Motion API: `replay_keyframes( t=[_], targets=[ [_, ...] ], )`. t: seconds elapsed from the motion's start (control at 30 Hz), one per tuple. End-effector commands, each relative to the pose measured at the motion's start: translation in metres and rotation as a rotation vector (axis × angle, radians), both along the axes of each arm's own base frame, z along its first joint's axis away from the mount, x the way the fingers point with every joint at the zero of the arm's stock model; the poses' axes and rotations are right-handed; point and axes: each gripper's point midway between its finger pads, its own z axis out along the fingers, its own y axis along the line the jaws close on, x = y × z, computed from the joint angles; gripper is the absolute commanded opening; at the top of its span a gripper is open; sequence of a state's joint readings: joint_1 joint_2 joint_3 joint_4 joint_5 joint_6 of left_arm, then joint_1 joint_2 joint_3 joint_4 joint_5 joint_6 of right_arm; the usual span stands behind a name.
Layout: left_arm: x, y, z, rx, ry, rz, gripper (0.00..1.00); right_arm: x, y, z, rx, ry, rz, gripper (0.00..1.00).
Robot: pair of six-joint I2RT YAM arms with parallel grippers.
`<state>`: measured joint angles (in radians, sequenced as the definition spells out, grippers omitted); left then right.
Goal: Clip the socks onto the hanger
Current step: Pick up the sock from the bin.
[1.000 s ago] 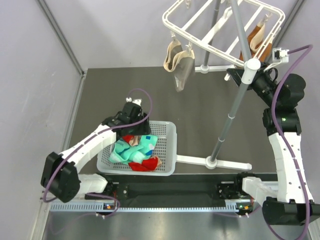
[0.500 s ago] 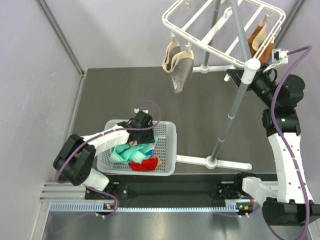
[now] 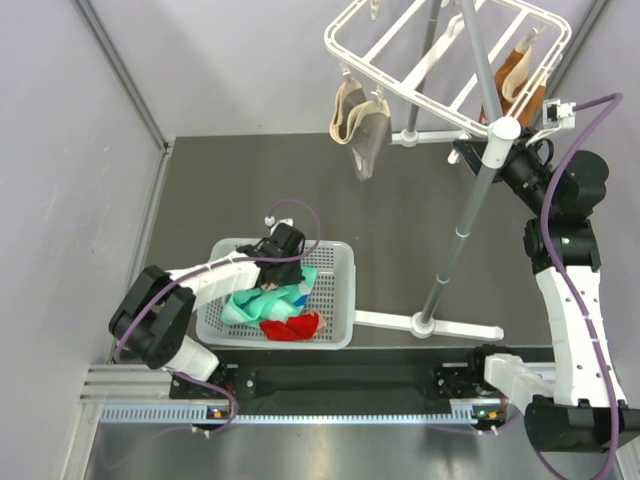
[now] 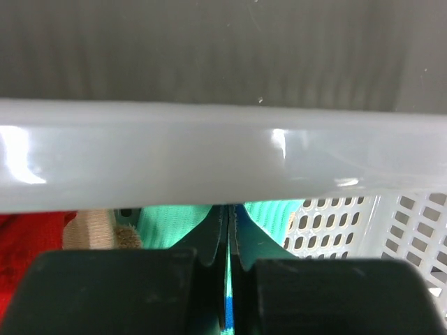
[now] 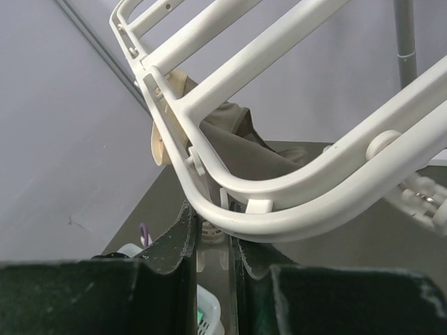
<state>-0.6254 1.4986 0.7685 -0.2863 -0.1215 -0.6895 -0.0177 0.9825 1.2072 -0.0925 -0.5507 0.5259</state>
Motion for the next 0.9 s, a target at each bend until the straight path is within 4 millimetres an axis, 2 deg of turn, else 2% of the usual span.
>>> replay_keyframes(
  t=[0.0,0.13,0.23,0.37,0.4,0.43,0.5,0.53,0.57,0.7,0.77,0.8,0.83,0.87],
  targets=[
    [0.001,0.0,0.001,-0.001,-0.026,-0.004,0.0,-0.007,0.007,0.004,-0.003,-0.023,0.036,0.0],
    [-0.002,-0.009,0.018,-0.053,-0.054,-0.031,0.0,-0.008,0.007,0.003,-0.002,-0.022,0.035,0.0],
    [-0.001,-0.022,0.049,-0.145,-0.136,-0.07,0.0,-0.008,0.007,0.003,-0.006,-0.02,0.034,0.0],
    [-0.008,-0.043,0.122,-0.349,-0.317,-0.178,0.0,-0.009,0.006,0.003,-0.011,-0.02,0.032,0.0],
    [-0.008,-0.045,0.136,-0.383,-0.364,-0.187,0.0,-0.009,0.006,0.004,-0.011,-0.021,0.032,0.0],
    [-0.011,-0.043,0.16,-0.428,-0.431,-0.196,0.0,-0.009,0.006,0.004,-0.01,-0.02,0.032,0.0],
    [-0.017,-0.044,0.183,-0.477,-0.498,-0.229,0.0,-0.009,0.006,0.003,-0.011,-0.02,0.032,0.0],
    [-0.02,-0.044,0.206,-0.522,-0.563,-0.246,0.0,-0.009,0.006,0.002,-0.01,-0.016,0.032,0.0],
    [-0.022,-0.044,0.216,-0.54,-0.59,-0.257,0.0,-0.008,0.006,0.001,-0.009,-0.013,0.032,0.0],
    [-0.037,-0.061,0.281,-0.681,-0.713,-0.395,0.0,-0.009,0.007,-0.001,-0.013,-0.007,0.036,0.0],
    [-0.036,-0.072,0.3,-0.719,-0.747,-0.442,0.0,-0.01,0.008,0.001,-0.01,-0.009,0.044,0.0],
    [-0.036,-0.075,0.319,-0.739,-0.781,-0.46,0.0,-0.011,0.008,0.002,-0.009,-0.01,0.048,0.0],
    [-0.035,-0.083,0.321,-0.752,-0.776,-0.493,0.0,-0.012,0.01,0.003,0.0,-0.009,0.057,0.0],
    [-0.034,-0.088,0.333,-0.773,-0.808,-0.512,0.0,-0.012,0.011,0.004,0.003,-0.013,0.062,0.0]
  ],
)
